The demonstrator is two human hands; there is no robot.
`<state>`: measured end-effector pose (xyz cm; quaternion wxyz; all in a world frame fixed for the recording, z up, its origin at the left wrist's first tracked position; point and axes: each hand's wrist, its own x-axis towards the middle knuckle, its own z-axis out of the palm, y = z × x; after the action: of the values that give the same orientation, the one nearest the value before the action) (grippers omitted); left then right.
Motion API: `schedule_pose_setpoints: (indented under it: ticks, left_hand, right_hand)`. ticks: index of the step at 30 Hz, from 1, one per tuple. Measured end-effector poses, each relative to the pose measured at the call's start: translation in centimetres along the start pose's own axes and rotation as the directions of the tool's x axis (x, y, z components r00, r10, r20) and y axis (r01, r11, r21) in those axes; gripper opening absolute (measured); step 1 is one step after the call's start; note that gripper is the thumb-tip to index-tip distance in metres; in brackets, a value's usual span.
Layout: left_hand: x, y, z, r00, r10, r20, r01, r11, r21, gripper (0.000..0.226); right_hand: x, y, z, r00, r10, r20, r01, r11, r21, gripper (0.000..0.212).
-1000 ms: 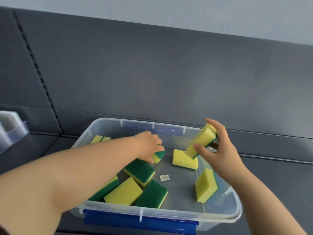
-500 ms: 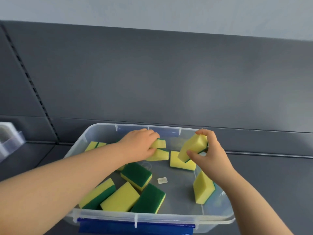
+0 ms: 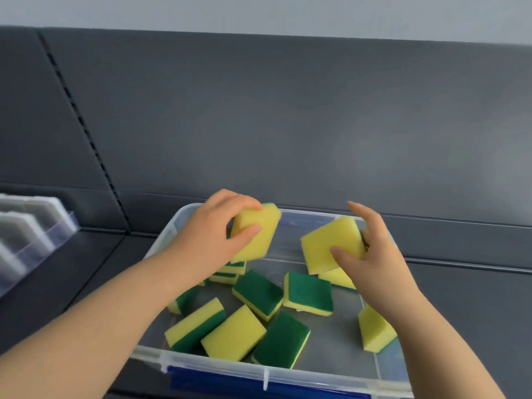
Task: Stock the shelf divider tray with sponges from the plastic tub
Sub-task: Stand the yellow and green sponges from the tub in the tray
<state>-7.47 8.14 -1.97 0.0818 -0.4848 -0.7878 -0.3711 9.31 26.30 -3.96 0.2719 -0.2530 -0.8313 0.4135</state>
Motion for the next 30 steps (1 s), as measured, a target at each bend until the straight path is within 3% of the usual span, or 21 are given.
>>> schedule_pose_setpoints:
  ticks: [5, 10, 13, 18, 21, 26, 30]
  left_hand:
    - [-3.6, 0.2, -4.8, 0.988, -0.002, -0.154, -0.008, 0.998, -0.069, 0.023]
    - [-8.8, -2.4, -11.2, 0.962, 0.016, -0.271, -0.021, 1.000, -0.016, 0.030]
    - [-12.6, -5.0, -15.0, 0.954, -0.049, -0.295, 0.050, 0.999, -0.005, 0.033]
    - [-19.8, -10.5, -21.9, 0.927, -0.085, -0.365, 0.152, 0.975, 0.160, 0.044]
    - [-24.4, -13.6, -26.0, 0.918, -0.129, -0.374, 0.209, 0.961, 0.182, 0.039]
    - [-31.3, -18.0, -31.5, 0.865, -0.225, -0.449, 0.332, 0.927, 0.175, 0.033]
    - [-34.5, -20.4, -35.2, 0.808, -0.273, -0.522, 0.413, 0.894, 0.171, 0.036]
  right_hand:
    - [-1.3, -4.1, 1.9, 0.992, -0.126, 0.025, 0.125, 0.992, 0.030, 0.049]
    - [-3.4, -9.6, 6.1, 0.978, -0.206, 0.032, 0.195, 0.960, 0.201, 0.049]
    - [-5.2, -12.9, 10.3, 0.963, -0.266, 0.050, 0.244, 0.933, 0.265, 0.055]
    - [-8.8, -18.0, 19.5, 0.936, -0.340, 0.091, 0.306, 0.914, 0.265, 0.062]
    - [-11.0, -20.9, 24.9, 0.913, -0.395, 0.100, 0.357, 0.894, 0.272, 0.063]
    - [-14.4, -24.4, 33.0, 0.911, -0.388, 0.141, 0.323, 0.883, 0.341, 0.060]
    - [-15.4, -27.6, 37.4, 0.919, -0.353, 0.176, 0.252, 0.868, 0.428, 0.045]
